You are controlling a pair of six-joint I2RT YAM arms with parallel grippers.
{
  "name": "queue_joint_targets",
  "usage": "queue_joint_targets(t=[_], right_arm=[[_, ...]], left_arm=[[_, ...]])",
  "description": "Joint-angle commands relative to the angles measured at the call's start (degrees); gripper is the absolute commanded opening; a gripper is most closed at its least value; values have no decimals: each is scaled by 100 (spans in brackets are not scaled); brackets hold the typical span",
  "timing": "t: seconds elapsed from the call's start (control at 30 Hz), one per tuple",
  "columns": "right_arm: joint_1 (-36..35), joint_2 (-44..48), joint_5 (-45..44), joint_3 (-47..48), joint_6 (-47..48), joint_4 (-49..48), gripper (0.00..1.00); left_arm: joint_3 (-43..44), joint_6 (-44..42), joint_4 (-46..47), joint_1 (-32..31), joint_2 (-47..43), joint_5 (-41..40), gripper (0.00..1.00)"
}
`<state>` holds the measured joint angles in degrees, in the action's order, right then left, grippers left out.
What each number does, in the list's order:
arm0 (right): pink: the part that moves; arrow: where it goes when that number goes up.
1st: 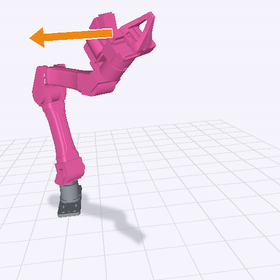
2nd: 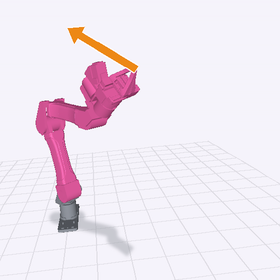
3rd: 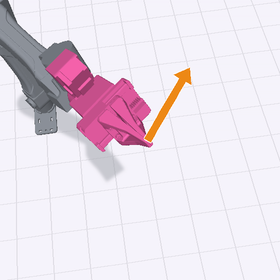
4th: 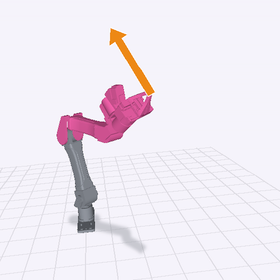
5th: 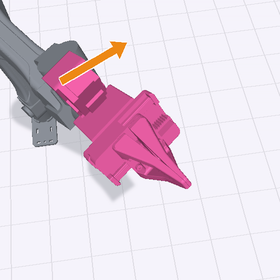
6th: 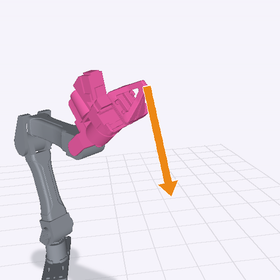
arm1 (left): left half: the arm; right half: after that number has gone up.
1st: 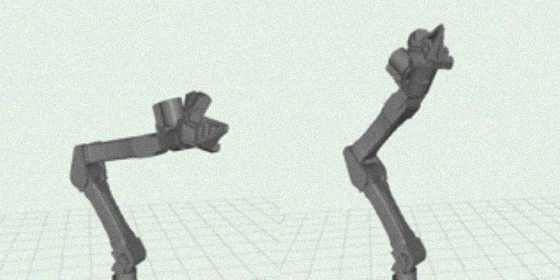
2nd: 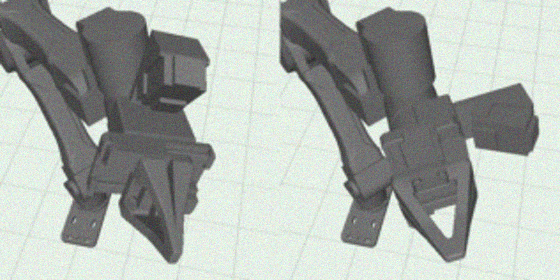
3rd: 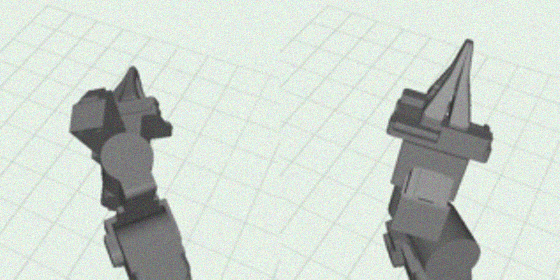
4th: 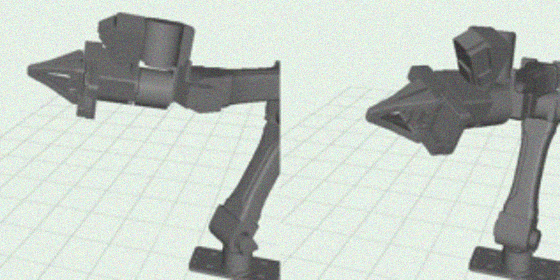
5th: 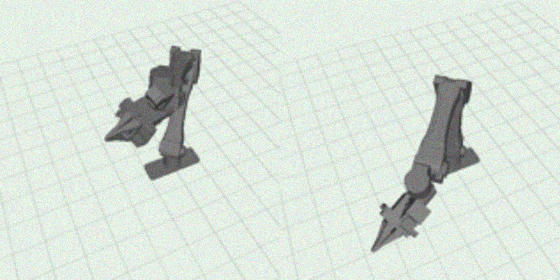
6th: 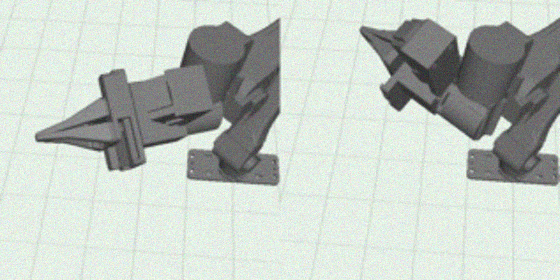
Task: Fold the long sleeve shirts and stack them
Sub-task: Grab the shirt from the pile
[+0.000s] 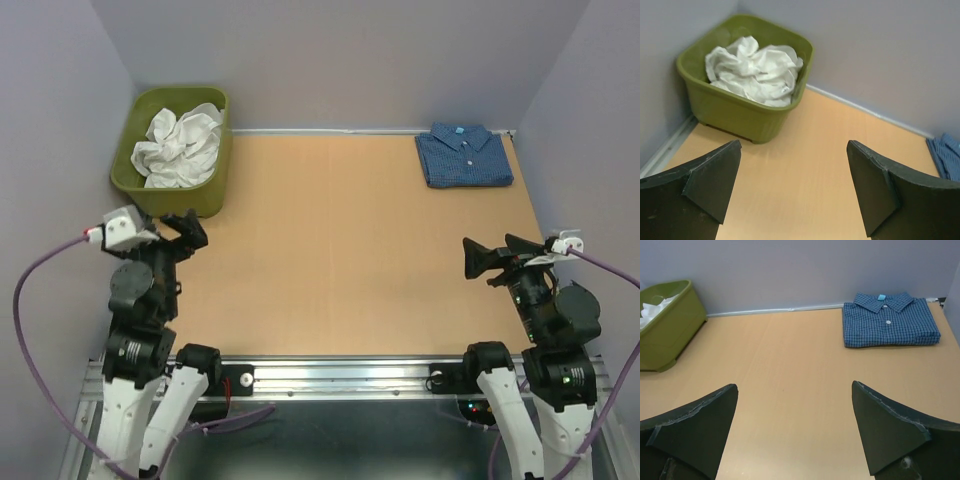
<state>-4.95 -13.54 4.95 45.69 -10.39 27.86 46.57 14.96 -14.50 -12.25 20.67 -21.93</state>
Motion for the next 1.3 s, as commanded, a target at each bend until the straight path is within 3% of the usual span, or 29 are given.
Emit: queue_joint_targets(t=[0.0,0.2,0.67,0.9,1.2,1.27], right_arm=[[-41,62,76,-209,-50,-228,100],[-76,123,59,-368,-94,-289,100],[-120,71,217,-544,-182,-377,100],[-120,-61,349,-561,-182,-404,100],[-120,-245,524,-684,-226,-491,100],[-129,-324,551,-693,-235,-500,100]], left_arm=[[528,6,404,30,1382,778,98],[1653,104,492,56,3600,533,98],[4841,314,563,1620,8037,49,99],[5933,543,676,1946,9586,-408,99],[6988,657,659,2157,11176,-356,98],[7233,771,510,2183,11467,-189,90]])
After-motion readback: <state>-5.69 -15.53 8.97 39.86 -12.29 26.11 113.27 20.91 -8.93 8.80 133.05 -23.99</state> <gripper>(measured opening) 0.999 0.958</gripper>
